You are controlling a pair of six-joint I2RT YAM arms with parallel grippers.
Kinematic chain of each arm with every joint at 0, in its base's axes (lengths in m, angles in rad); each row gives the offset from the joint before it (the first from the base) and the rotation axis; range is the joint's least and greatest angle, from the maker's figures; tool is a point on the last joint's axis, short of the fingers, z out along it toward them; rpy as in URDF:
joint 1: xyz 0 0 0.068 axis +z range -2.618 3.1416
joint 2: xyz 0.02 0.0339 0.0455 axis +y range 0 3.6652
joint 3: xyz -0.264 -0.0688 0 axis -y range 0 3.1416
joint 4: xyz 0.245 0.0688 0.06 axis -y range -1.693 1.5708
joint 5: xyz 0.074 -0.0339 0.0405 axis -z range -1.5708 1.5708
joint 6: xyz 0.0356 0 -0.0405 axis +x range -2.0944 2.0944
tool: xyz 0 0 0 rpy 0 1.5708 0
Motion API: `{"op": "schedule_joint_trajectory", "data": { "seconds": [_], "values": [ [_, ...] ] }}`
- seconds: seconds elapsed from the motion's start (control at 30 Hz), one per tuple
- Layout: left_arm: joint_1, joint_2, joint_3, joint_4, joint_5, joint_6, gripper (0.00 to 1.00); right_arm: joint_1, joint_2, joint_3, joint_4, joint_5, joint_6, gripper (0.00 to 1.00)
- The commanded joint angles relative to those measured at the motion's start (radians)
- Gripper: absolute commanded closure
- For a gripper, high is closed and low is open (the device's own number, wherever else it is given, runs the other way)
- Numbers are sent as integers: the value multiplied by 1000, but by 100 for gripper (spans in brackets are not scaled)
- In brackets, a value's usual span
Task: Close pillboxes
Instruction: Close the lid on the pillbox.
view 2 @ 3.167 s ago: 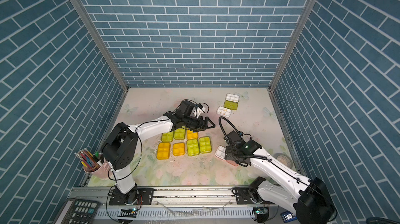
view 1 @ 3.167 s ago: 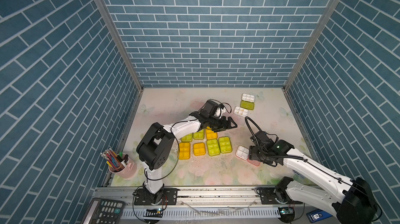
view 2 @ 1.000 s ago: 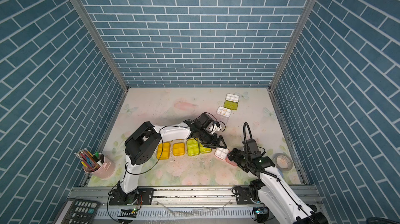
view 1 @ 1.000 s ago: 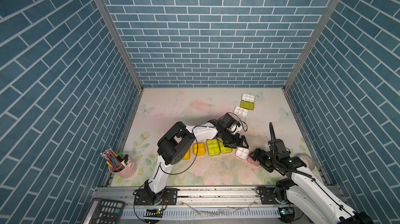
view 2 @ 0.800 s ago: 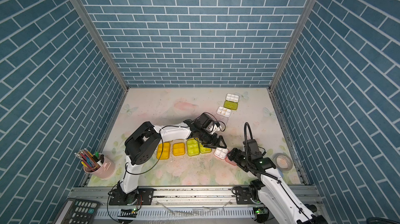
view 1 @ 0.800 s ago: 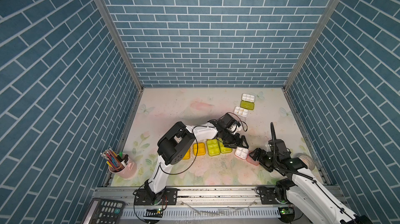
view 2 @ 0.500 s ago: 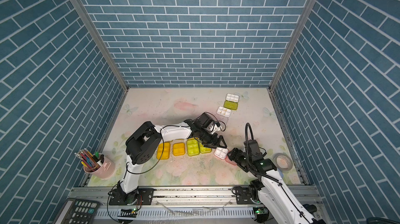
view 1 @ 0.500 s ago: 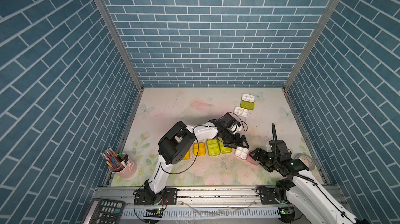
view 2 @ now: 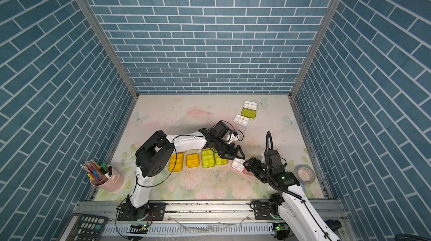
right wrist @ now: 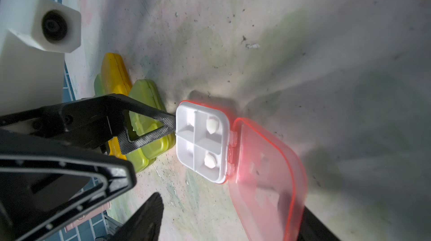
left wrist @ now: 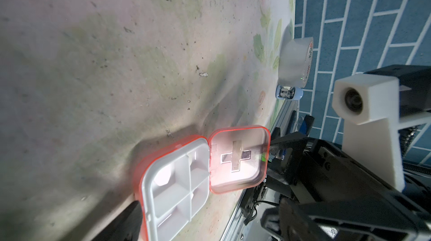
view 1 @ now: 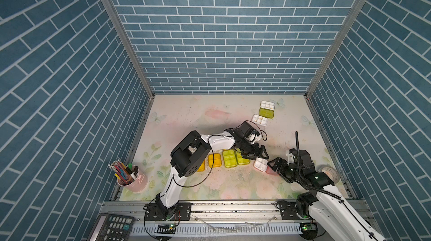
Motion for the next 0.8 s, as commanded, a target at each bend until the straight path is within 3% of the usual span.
{"op": "schedule_joint_trajectory", "data": {
  "seconds": [0.0,0.37,0.77],
  "values": [
    [-2,3,-14,72,50,-34,8,-1,19,53,32,-30,19,21],
    [18,-36,-70,176,36,-108,8,-2,76,101,46,-29,-8,22],
    [142,-185,-112,195,1,-124,8,-2,172,143,98,-51,-21,22]
  ]
}}
